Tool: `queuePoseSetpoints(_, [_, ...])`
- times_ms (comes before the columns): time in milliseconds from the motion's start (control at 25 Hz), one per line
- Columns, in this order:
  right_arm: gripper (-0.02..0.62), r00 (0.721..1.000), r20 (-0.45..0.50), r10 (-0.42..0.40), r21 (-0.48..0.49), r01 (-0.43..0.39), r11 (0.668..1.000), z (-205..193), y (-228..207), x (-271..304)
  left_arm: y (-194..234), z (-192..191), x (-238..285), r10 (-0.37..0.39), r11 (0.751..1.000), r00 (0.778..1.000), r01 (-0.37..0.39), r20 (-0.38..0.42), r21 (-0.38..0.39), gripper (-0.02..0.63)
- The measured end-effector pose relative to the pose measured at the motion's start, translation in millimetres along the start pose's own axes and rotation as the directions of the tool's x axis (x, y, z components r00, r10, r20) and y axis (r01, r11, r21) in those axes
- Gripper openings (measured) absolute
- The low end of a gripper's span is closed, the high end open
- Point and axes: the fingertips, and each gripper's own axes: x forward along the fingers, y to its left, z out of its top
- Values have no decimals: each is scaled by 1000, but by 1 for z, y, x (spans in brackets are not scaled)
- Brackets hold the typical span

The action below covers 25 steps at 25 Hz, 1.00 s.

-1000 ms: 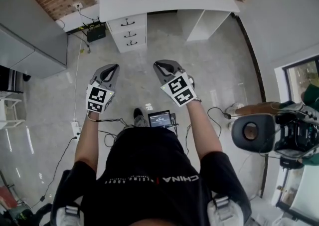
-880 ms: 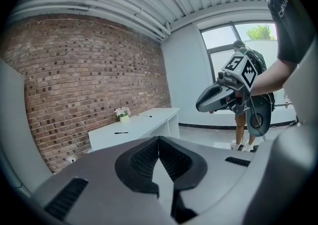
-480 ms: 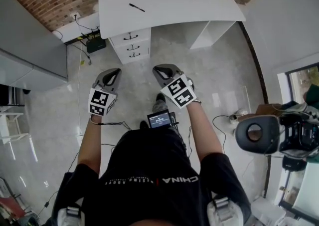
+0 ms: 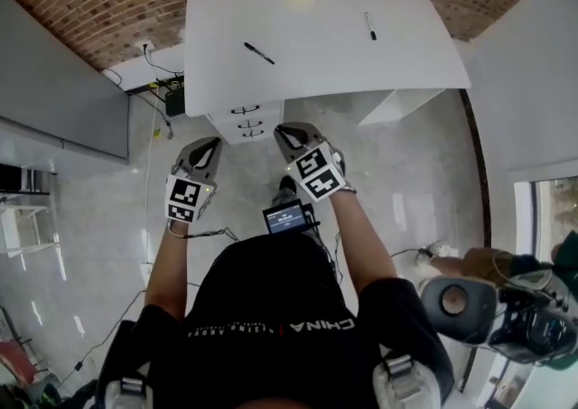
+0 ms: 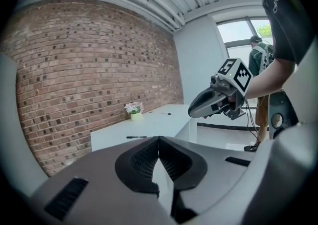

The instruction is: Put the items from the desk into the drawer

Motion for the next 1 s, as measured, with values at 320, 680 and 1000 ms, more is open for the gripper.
queuePoseSetpoints(320, [15, 996, 6, 93, 3, -93, 996, 15, -116, 70, 49, 27, 121, 55, 998, 997, -57, -56, -32, 12])
queuePoseSetpoints(680, [16, 993, 13, 121, 39, -121, 992, 19, -178, 106, 80, 43, 177, 83, 996, 994, -85, -67, -31, 11])
queuePoseSetpoints(1000, [16, 996, 13, 88, 44, -88, 995, 40, -188, 128, 107, 53, 190, 58, 998, 998, -58, -38, -12, 12])
